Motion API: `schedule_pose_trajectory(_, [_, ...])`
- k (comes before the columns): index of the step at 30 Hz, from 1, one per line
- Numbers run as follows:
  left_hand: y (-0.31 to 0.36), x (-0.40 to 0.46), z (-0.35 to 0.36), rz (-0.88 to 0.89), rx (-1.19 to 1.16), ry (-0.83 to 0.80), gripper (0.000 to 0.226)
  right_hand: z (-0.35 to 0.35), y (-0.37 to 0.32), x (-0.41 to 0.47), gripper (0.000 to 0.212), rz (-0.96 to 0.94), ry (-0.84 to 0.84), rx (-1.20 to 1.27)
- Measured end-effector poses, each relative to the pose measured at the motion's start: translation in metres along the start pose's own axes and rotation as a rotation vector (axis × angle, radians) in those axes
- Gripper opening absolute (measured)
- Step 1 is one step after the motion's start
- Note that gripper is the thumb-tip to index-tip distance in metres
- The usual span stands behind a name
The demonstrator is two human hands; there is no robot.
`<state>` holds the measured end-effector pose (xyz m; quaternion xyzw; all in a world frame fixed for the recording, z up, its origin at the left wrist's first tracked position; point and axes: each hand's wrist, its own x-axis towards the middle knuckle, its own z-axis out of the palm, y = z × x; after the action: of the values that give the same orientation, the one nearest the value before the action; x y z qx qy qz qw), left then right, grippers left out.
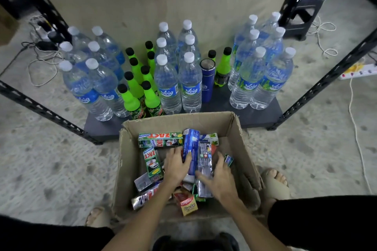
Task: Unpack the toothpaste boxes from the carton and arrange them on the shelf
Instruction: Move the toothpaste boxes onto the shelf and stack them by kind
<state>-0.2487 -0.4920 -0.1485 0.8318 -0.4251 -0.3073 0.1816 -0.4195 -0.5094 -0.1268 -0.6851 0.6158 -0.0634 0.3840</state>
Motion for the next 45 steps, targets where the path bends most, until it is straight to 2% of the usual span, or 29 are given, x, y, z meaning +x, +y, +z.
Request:
schedule_pose_trajectory(2, [-0.001, 0.014, 0.004, -0.028, 0.057, -0.022, 0.053, 0.006, 0.001, 0.0, 0.115, 0.027, -0.057, 0.025])
schedule_pose_trajectory(5, [-0.002, 0.032, 0.005, -0.07, 0.04, -0.057, 0.056, 0.008, -0.001, 0.002, 0.113, 0.031, -0.037, 0.104])
schedule_pose_trajectory(10, [-0.007, 0.042, 0.011, -0.06, 0.001, -0.076, 0.058, 0.003, 0.009, 0.007, 0.1, 0.009, 0.108, 0.173])
schedule_pose_trajectory(15, [0.013, 0.024, 0.018, -0.028, 0.165, -0.001, 0.056, -0.005, 0.017, 0.012, 0.083, -0.008, 0.269, 0.156])
schedule_pose_trajectory(19, [0.025, 0.0, 0.031, -0.019, 0.241, 0.024, 0.089, -0.01, 0.017, 0.012, 0.076, -0.025, 0.322, 0.152])
schedule_pose_trajectory(21, [0.025, -0.005, 0.037, -0.029, 0.228, 0.048, 0.094, -0.012, 0.016, 0.014, 0.076, -0.032, 0.344, 0.153])
schedule_pose_trajectory(25, [0.021, -0.003, 0.034, -0.007, 0.164, 0.072, 0.087, -0.015, 0.013, 0.014, 0.077, -0.052, 0.35, 0.143])
schedule_pose_trajectory(31, [0.016, 0.002, 0.021, -0.04, 0.124, 0.019, 0.063, -0.018, 0.014, 0.009, 0.075, -0.061, 0.335, 0.132])
schedule_pose_trajectory(39, [-0.008, -0.009, -0.011, 0.047, 0.056, 0.004, 0.059, -0.022, 0.008, 0.009, 0.073, -0.123, 0.32, 0.189])
schedule_pose_trajectory(45, [-0.023, -0.027, -0.05, 0.109, -0.011, 0.039, 0.061, -0.03, -0.008, 0.003, 0.079, -0.146, 0.266, 0.336])
